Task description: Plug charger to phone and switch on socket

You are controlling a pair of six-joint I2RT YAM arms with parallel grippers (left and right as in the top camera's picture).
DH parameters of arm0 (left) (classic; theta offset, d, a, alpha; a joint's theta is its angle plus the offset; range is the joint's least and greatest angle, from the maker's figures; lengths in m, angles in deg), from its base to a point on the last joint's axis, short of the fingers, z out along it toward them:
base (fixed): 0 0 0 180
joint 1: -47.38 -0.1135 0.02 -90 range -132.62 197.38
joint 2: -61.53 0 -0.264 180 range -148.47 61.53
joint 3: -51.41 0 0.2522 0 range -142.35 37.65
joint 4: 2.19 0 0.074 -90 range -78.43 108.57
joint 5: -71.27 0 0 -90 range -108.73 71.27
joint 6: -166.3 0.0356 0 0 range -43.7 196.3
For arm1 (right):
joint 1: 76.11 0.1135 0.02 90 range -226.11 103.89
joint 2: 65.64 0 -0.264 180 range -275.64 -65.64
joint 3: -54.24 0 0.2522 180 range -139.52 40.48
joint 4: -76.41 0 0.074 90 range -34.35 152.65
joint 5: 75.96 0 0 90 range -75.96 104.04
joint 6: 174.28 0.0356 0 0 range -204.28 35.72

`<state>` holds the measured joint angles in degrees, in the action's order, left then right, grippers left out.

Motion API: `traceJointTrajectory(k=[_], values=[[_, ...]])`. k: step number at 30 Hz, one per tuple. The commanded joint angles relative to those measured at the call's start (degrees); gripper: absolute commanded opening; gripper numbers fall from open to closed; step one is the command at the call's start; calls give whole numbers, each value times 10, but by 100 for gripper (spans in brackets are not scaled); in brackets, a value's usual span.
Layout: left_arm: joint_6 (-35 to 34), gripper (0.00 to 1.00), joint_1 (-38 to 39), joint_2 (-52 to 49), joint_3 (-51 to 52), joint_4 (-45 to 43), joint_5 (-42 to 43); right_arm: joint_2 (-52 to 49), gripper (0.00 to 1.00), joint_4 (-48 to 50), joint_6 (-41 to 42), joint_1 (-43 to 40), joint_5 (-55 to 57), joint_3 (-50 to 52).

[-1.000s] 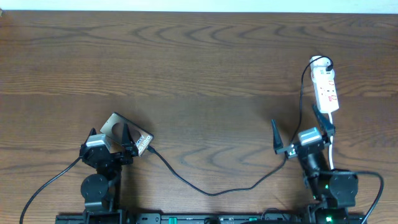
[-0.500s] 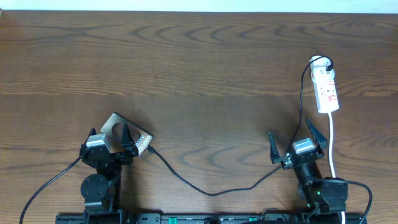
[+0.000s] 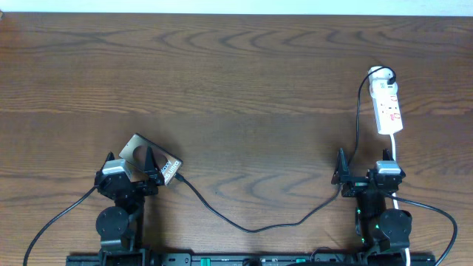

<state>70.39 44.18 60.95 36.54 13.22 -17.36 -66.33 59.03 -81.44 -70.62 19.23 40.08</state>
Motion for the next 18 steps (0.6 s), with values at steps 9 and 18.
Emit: traceJointTrajectory(k=[9, 18], values=[[7, 88, 2, 3, 9, 24, -9, 4, 99, -4, 10, 0, -19, 1], [8, 88, 2, 3, 9, 24, -9, 4, 99, -4, 10, 0, -19, 1]])
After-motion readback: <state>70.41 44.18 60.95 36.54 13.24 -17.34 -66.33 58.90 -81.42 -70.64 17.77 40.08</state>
